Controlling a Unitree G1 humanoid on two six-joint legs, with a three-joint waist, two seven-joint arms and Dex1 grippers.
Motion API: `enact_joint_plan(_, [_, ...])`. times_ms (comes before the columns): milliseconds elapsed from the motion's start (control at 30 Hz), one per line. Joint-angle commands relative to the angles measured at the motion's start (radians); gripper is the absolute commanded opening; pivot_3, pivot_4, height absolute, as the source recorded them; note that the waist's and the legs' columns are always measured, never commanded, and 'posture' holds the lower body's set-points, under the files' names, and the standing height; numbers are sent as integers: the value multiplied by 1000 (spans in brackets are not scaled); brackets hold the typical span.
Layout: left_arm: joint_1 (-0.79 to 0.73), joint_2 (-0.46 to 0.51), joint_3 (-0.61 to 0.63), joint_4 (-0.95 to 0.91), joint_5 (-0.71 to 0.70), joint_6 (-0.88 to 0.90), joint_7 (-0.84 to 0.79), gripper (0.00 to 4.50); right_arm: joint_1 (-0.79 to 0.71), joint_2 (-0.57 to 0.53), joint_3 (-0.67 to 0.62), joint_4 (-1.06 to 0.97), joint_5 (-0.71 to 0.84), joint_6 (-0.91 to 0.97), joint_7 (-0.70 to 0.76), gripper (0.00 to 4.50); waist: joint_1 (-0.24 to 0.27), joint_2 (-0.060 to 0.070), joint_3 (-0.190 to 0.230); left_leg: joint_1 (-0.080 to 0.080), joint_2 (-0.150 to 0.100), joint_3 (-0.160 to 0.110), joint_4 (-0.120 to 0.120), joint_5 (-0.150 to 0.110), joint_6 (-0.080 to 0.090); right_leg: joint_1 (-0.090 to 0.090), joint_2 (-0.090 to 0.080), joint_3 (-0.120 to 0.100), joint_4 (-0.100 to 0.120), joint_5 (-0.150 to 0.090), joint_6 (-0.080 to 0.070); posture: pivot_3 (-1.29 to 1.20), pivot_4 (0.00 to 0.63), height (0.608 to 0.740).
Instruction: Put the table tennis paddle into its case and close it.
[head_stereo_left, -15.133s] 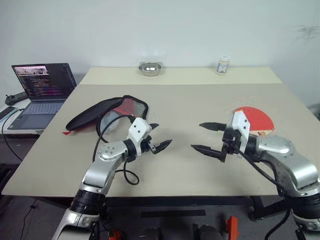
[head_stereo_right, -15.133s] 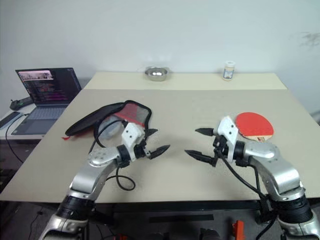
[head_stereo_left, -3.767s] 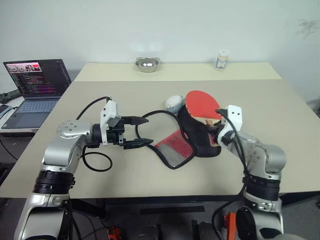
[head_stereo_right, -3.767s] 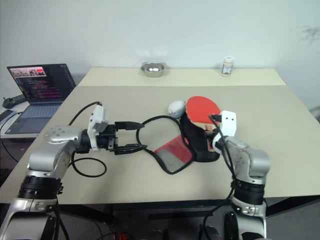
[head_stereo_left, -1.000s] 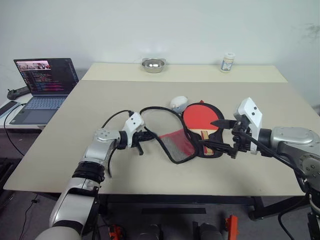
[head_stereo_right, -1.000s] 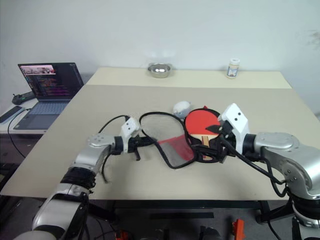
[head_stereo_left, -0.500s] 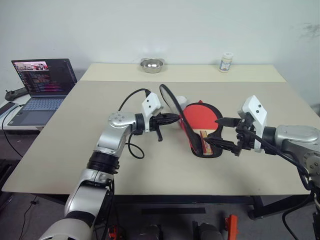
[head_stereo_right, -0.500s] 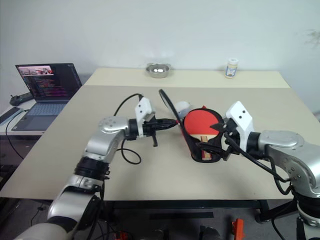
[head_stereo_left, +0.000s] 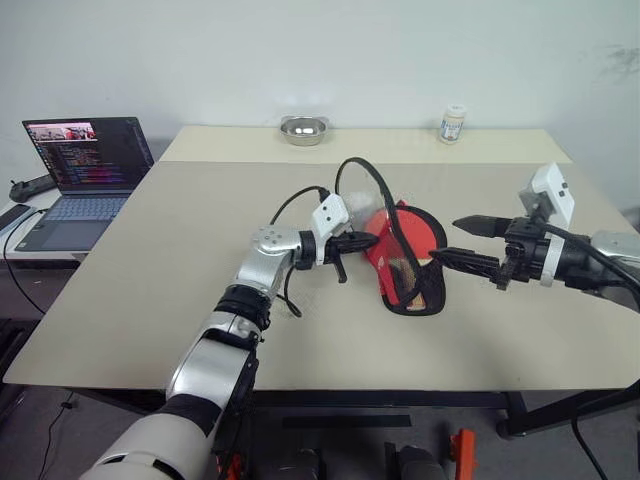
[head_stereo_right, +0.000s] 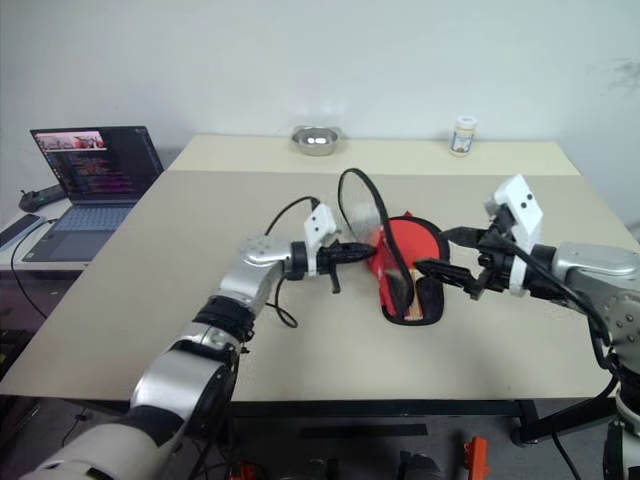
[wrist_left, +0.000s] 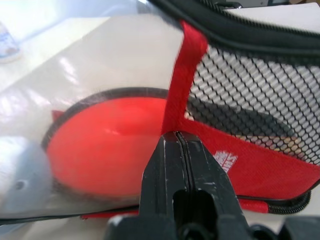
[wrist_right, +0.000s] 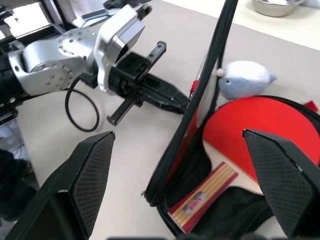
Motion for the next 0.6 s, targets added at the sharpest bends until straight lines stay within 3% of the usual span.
enact_joint_plan(33, [-86,-39,21,87,11,-69,18,16,-21,-2,-33,-27,39,1,-19,4500,1,0,0,0,0,0,0,0,0,0,0,0,0,0,0,0,150,740])
enact_joint_plan(300, [-184,-132,24,262,65,-136,105,16,-14,-15,-32,-36,70,4,-50,4500,0,0,0,-1,0,0,2,0,1,0,0,0,0,0,0,0,150,740])
enact_joint_plan(600, [-221,-179,35,339,117,-151,192,16,-1,-18,-35,-45,84,-1,-80,4500,0,-1,0,-1,0,0,3,-1,1,0,0,0,0,0,1,0,150,740])
